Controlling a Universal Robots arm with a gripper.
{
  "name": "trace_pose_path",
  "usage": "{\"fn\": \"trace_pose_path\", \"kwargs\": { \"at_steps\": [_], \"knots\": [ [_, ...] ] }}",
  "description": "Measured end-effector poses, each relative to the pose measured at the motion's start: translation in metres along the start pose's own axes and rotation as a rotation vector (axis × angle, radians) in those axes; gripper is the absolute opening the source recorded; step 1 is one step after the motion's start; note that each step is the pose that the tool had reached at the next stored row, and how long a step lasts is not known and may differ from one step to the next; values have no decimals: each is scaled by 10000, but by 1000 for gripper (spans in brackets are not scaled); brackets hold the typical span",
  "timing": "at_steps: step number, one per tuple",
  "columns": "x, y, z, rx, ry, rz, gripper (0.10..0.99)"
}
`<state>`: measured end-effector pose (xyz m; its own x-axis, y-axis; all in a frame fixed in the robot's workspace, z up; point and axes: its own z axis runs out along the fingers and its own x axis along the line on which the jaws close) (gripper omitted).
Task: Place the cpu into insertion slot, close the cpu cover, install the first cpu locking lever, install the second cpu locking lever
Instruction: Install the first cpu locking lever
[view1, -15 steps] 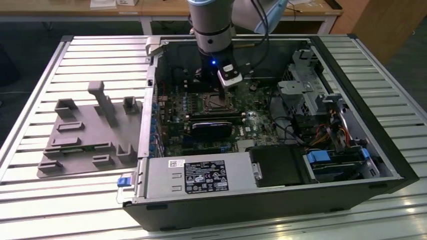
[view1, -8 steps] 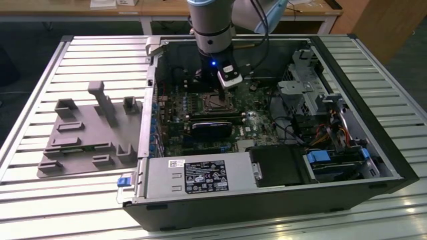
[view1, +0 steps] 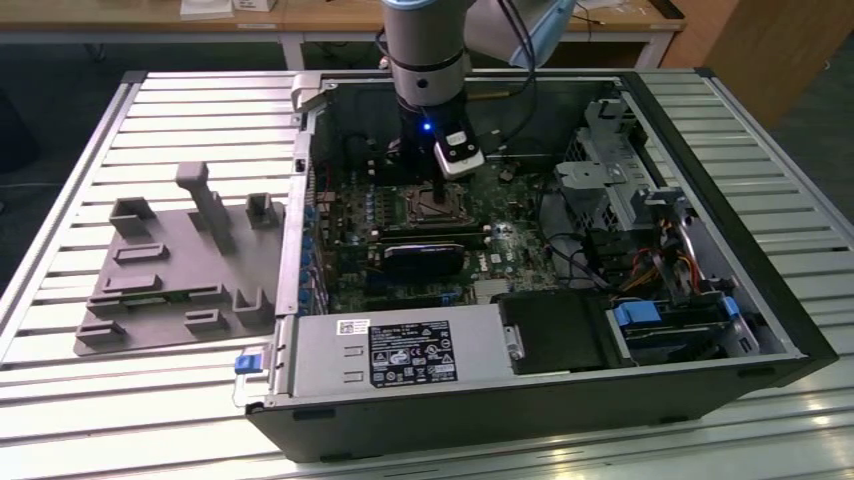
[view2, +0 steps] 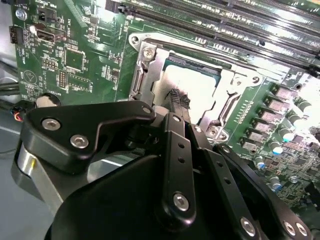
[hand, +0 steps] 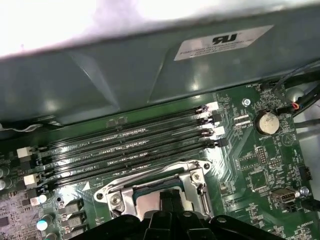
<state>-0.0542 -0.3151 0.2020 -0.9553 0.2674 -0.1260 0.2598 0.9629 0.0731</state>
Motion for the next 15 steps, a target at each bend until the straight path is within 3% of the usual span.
{"fn": "trace_pose_path", "kwargs": {
  "at_steps": [12, 15],
  "knots": [
    [-24, -88, -3, 5, -3, -3, 102],
    [-27, -91, -48, -8, -54, -16, 102]
  ]
}}
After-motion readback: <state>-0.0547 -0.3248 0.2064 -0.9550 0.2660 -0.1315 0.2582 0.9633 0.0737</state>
